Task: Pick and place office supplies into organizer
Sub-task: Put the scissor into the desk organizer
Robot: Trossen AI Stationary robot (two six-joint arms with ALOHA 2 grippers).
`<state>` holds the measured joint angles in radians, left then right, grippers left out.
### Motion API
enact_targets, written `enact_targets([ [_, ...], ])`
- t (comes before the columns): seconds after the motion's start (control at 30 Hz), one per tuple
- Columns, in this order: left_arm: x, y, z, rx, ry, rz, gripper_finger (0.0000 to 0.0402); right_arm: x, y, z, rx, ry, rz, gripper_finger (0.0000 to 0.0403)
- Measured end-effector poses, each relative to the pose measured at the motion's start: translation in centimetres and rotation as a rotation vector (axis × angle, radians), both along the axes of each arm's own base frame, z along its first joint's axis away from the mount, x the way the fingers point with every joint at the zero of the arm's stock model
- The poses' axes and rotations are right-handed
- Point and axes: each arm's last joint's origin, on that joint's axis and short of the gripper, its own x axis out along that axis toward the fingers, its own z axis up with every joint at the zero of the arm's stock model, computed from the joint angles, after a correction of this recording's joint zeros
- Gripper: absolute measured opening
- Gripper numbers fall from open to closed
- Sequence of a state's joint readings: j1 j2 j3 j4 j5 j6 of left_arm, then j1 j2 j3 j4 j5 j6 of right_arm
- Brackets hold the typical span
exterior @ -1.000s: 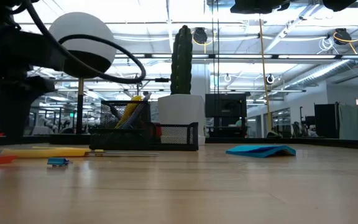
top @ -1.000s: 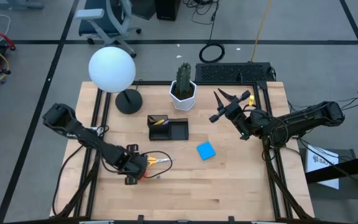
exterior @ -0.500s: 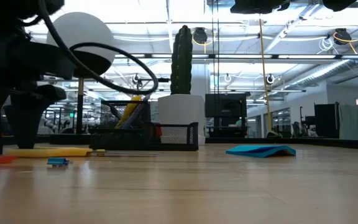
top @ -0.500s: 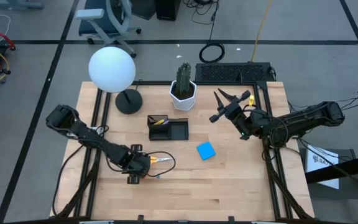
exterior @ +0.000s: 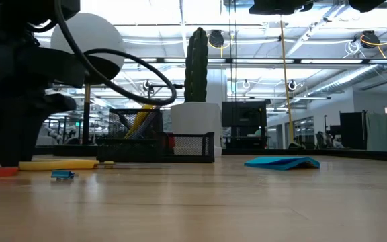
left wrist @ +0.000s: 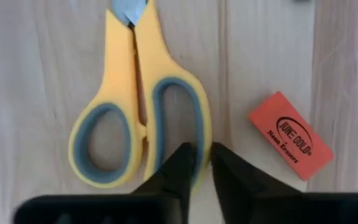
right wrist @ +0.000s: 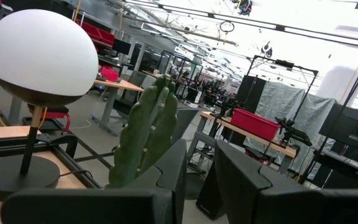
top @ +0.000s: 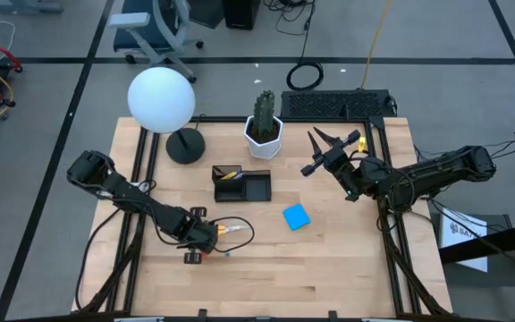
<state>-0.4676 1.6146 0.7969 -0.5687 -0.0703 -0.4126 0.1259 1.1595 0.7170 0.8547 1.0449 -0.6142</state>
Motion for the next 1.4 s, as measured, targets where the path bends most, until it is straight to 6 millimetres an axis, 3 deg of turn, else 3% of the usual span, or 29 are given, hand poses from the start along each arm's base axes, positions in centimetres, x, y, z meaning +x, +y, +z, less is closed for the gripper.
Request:
enact_targets([
  [0.13, 0.0, 0.0, 0.0, 0.008, -0.003, 0.007, 0.0015, 0.0, 0.0, 0.0, 0.000, 0.000, 0.000, 0.0074],
  [0.83, -0.8, -2.3, 0.3, 0.089, -0.142, 0.034, 0.0013, 0.0, 0.0, 0.0, 0.000, 0.001, 0.000, 0.0074],
  [1.4, -1.4, -3.8, 4.4, 0.152, -0.505, 0.047, 0.0013, 0.0, 0.0, 0.0, 0.000, 0.002, 0.000, 0.0074],
])
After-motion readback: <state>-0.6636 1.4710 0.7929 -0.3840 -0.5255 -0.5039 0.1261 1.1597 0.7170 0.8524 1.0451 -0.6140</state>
